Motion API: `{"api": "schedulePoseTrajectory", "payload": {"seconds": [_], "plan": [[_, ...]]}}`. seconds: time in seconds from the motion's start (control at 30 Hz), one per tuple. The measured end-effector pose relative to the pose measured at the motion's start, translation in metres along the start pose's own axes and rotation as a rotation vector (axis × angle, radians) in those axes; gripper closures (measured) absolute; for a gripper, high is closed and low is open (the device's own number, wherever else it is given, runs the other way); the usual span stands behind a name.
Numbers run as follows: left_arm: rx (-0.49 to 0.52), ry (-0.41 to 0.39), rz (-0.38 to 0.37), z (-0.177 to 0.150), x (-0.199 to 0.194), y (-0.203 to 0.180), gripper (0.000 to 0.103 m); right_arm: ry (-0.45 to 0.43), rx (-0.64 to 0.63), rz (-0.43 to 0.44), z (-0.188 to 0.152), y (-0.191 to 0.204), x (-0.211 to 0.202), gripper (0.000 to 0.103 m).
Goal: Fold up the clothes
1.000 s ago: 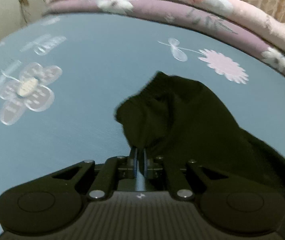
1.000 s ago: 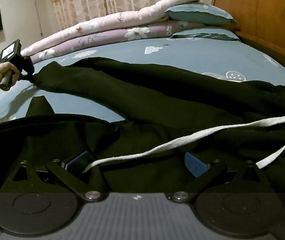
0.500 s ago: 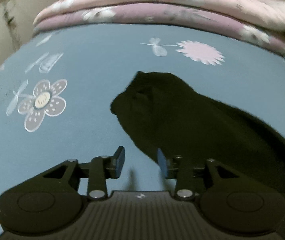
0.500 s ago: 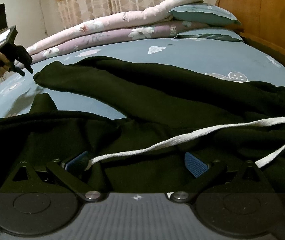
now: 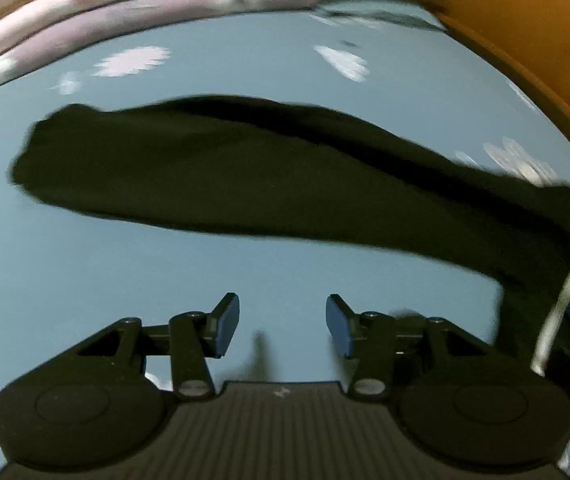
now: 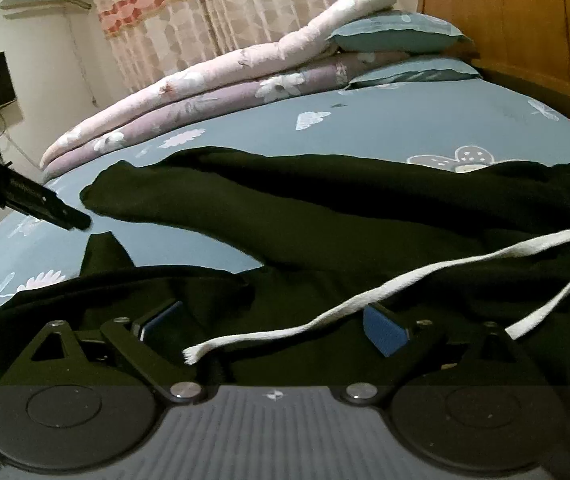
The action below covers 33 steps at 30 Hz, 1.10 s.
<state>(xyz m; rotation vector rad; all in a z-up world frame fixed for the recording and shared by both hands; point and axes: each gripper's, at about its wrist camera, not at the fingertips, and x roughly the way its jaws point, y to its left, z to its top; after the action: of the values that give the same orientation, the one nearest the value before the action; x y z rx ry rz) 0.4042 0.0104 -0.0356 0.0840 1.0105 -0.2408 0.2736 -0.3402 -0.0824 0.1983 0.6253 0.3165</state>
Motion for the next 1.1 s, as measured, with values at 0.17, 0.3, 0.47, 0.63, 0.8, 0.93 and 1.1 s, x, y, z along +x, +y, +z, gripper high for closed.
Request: {"api": "schedulePoseTrajectory", "payload": {"seconds": [0.17,0.3,0.47,0.63,0.8,0.93,1.1], "plan": [[0.076,-0.008,-0.073,-0.006,-0.007,-0.028,0.054,0.001,-0.002,0.009,0.0,0.0,0.002,0.005],[0.122,-0.098,-0.08,-0.015,-0.016,-0.038,0.046,-0.026,-0.003,0.013,0.001,0.0,-0.005,0.005],[0.247,-0.236,-0.046,-0.059,-0.027,-0.053,0.044,-0.081,-0.055,0.025,0.02,0.007,-0.025,0.031],[0.308,-0.28,-0.055,-0.084,-0.019,-0.052,0.042,-0.019,-0.251,-0.038,0.077,0.013,-0.03,0.044],[0.287,-0.274,-0.099,-0.088,-0.015,-0.035,0.037,0.077,-0.415,-0.16,0.139,0.005,0.004,0.044],[0.238,-0.298,-0.097,-0.084,-0.021,-0.014,0.036,0.158,-0.445,-0.206,0.169,-0.012,0.06,0.047],[0.203,-0.319,-0.103,-0.079,-0.026,0.003,0.033,0.242,-0.433,-0.173,0.174,-0.026,0.111,0.05]]}}
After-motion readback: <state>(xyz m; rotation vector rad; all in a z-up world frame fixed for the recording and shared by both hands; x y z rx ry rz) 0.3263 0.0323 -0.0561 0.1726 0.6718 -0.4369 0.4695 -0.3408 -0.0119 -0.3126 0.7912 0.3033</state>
